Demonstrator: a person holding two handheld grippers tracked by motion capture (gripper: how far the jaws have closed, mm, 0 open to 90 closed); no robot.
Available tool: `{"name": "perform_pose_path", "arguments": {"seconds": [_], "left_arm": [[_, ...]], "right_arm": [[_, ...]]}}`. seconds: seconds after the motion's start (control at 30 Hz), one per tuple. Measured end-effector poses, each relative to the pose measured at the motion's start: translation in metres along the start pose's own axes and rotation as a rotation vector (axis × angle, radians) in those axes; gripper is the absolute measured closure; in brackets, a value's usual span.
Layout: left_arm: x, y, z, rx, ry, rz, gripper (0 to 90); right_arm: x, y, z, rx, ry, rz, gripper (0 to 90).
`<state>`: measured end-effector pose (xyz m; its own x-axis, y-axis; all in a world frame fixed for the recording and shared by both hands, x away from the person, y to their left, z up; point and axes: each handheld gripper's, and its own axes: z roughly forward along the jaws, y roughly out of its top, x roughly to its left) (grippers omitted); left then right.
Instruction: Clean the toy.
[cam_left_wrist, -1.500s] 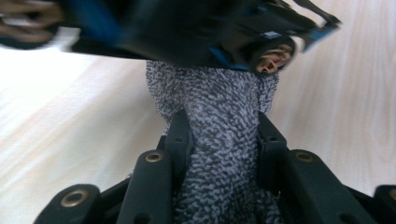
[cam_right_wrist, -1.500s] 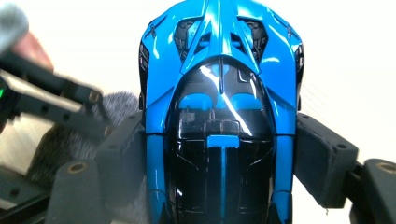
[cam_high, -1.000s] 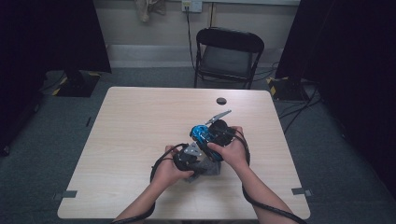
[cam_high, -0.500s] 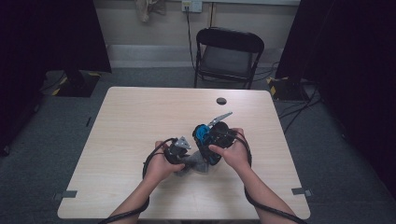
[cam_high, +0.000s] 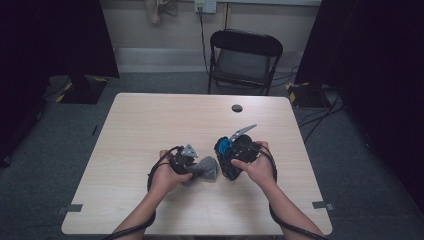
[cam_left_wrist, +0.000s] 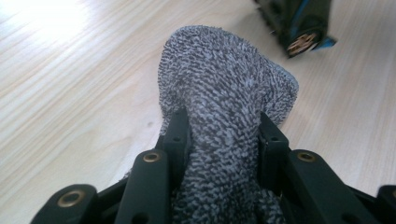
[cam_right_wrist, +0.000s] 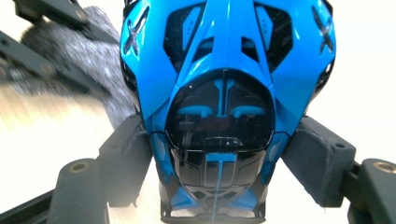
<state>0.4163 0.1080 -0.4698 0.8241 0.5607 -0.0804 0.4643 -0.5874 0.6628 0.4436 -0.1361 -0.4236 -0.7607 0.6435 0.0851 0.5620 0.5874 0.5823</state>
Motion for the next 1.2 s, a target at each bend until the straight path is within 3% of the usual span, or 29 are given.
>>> {"name": "perform_pose_path", "arguments": {"seconds": [0.2, 0.63, 0.9, 1.07, 1.2], "left_arm": [[0.011, -0.005, -0.013, -0.005, 0.035, -0.017, 64.4], [0.031, -0.025, -0.042, -0.02, 0.105, -0.062, 64.4], [0.04, -0.036, -0.051, -0.013, 0.128, -0.085, 64.5], [0.047, -0.046, -0.056, -0.012, 0.161, -0.103, 64.5], [0.052, -0.05, -0.056, -0.018, 0.172, -0.115, 64.4]], "right_arm": [[-0.011, -0.01, -0.019, 0.006, -0.025, 0.015, 27.1], [-0.039, -0.035, -0.039, 0.063, -0.068, 0.062, 27.1], [-0.054, -0.048, -0.043, 0.095, -0.09, 0.094, 27.0], [-0.067, -0.053, -0.039, 0.111, -0.108, 0.139, 27.0], [-0.073, -0.055, -0.034, 0.088, -0.119, 0.164, 27.0]]}}
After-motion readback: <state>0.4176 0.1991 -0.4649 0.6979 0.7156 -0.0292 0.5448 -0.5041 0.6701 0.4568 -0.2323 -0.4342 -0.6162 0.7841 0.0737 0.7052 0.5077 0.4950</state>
